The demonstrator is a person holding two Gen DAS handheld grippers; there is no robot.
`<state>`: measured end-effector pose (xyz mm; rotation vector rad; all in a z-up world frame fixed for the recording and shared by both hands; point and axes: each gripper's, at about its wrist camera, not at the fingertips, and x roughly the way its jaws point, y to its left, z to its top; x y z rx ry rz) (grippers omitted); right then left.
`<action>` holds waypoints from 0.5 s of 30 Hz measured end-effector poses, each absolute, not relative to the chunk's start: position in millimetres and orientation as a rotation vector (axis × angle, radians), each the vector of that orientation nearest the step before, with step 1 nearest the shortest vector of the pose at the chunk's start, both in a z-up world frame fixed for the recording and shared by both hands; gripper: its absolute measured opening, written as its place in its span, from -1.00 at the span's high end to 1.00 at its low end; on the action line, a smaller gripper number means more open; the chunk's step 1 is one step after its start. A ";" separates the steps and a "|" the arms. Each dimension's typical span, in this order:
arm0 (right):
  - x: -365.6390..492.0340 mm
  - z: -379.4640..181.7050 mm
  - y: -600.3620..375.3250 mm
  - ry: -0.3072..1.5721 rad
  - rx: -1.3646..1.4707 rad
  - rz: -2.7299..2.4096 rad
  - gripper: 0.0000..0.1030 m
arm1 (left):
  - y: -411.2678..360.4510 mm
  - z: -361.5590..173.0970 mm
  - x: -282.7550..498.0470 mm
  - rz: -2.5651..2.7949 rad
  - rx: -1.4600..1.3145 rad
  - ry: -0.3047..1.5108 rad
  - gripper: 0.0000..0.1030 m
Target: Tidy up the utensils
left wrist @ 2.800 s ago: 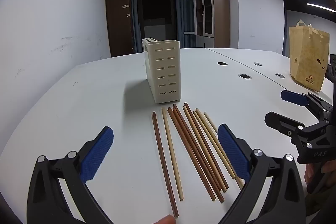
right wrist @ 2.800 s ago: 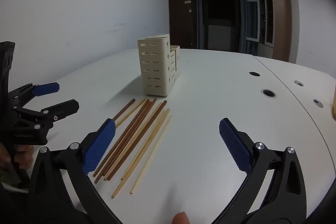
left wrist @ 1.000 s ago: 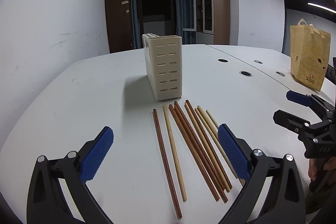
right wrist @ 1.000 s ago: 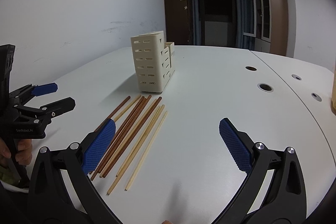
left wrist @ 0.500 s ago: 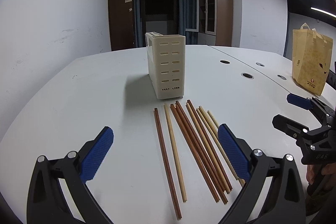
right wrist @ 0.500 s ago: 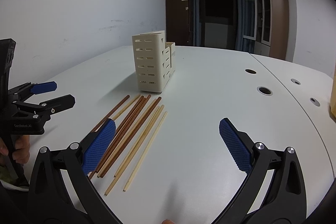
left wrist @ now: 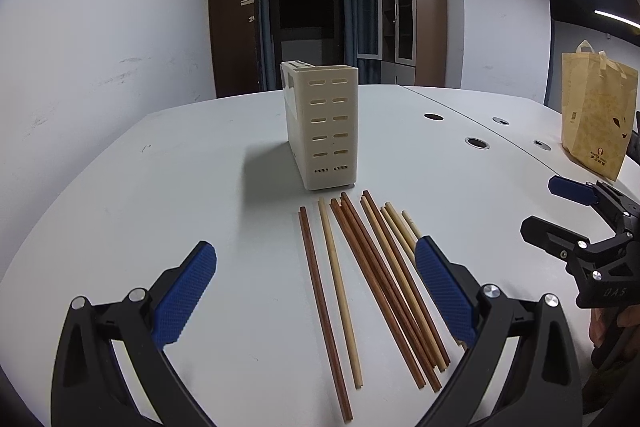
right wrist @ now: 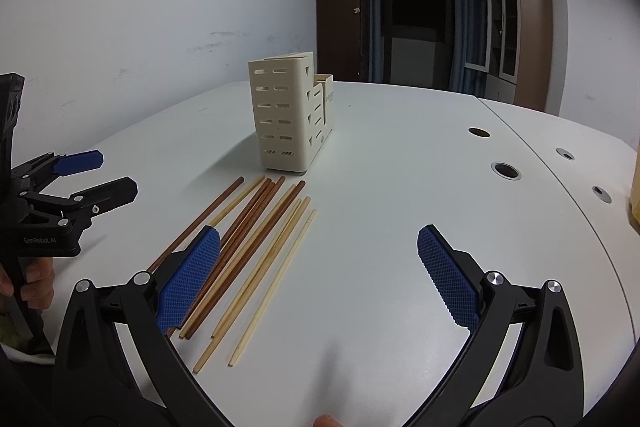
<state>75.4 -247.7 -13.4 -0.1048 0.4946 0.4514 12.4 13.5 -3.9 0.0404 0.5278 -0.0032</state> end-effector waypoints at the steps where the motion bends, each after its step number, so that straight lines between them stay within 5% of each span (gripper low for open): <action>1: 77.9 -13.8 -246.9 0.502 -0.103 0.456 -0.84 | 14.7 -3.6 13.7 0.000 0.040 0.524 -0.90; 15: 128.3 -12.6 -233.8 0.604 -0.134 0.427 -0.84 | 30.5 -7.6 72.4 -0.015 0.008 0.655 -0.90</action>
